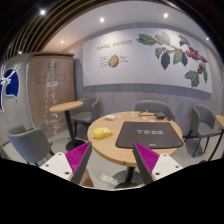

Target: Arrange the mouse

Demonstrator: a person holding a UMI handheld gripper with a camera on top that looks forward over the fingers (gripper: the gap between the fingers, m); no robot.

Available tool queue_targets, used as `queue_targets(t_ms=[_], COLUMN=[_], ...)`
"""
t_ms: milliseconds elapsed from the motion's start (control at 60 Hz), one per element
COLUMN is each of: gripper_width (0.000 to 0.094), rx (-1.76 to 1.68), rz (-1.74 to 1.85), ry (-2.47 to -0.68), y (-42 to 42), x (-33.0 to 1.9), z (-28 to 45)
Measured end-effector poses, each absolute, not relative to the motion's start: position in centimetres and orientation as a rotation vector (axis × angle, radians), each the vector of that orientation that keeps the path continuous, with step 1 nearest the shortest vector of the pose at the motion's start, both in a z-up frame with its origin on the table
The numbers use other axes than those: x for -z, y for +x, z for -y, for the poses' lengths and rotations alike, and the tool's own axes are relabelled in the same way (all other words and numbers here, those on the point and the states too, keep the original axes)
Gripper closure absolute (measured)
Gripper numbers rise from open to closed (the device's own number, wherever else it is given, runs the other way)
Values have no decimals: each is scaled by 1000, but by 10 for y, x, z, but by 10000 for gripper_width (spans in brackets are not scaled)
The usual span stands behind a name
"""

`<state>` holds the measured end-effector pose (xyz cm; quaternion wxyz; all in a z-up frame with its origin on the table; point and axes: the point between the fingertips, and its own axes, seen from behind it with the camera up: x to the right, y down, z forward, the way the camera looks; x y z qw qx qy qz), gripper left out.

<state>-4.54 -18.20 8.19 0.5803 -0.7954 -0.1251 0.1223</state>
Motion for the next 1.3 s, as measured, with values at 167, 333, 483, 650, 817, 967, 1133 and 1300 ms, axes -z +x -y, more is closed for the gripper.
queue_targets(t_ms=[167, 333, 483, 650, 817, 967, 1133, 1300], gripper_width=[86, 87, 92, 102, 143, 459, 559, 561], rx=[-313, -381, -401, -286, -220, -132, -331, -185], rz=[350, 388, 393, 351, 266, 226, 292, 219], ry=[-1895, -1938, -2016, -2055, -2060, -2032, -2003, -1760], y=[-82, -130, -171, -184, -194, -187, -203, -96], x=[-60, -34, -5, 21, 14, 15, -27, -163], z=[164, 136, 93, 27, -11, -33, -11, -20])
